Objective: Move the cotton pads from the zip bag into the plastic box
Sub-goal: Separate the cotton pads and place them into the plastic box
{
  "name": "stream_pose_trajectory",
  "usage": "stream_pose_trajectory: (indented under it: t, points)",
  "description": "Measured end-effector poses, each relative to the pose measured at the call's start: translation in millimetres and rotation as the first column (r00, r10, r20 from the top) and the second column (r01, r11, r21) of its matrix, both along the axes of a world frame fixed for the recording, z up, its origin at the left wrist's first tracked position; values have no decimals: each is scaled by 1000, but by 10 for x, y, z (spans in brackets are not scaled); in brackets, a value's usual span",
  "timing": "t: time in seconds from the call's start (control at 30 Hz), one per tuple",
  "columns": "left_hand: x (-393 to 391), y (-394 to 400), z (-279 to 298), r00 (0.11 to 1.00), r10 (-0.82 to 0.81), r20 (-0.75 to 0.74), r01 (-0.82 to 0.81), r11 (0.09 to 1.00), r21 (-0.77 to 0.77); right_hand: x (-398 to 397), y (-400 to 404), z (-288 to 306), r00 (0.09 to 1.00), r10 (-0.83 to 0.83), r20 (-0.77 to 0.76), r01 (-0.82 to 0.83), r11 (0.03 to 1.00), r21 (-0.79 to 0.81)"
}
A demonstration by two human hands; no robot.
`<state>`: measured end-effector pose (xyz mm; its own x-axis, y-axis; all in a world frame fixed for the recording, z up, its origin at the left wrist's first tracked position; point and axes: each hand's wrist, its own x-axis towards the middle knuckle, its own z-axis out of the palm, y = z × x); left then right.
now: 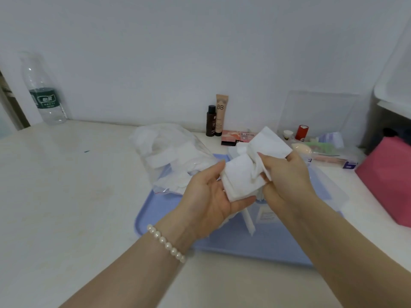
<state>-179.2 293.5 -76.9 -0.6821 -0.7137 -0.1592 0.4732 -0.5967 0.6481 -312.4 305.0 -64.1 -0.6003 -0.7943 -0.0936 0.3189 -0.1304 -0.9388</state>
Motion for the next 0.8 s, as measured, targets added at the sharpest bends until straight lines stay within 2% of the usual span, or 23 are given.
stream_pose_trajectory:
  t: [0.1, 0.2, 0.27, 0.33, 0.47, 0.67, 0.8]
  points:
    - [-26, 0, -38, 999, -2, -35, 1, 1000, -30, 6, -7, -11, 999, -12, 41, 11, 1000, 23]
    - [-39, -9, -58, 998, 37, -58, -40, 998, -38, -17, 15, 66, 983, 66, 169, -55, 996, -69]
    - [-48, 0, -59, 996, 52, -78, -55, 998, -34, -28, 17, 84, 975, 99, 201, -80, 992, -101]
    - [-67, 19, -77, 993, 55, -109, -60, 997, -43, 10, 12, 72, 976, 64, 207, -48, 995, -84]
    - [-126, 63, -102, 991, 116, -74, -124, 986, -113, 103, 18, 13, 993, -78, 83, 79, 997, -14]
    - [-119, 61, -67, 985, 169, -37, -173, 973, -151, 155, 82, 80, 962, -133, -240, 100, 984, -145]
    - [-89, 69, -26, 985, 170, -21, -171, 971, -167, -74, 78, 248, 942, -212, -260, 168, 969, -182]
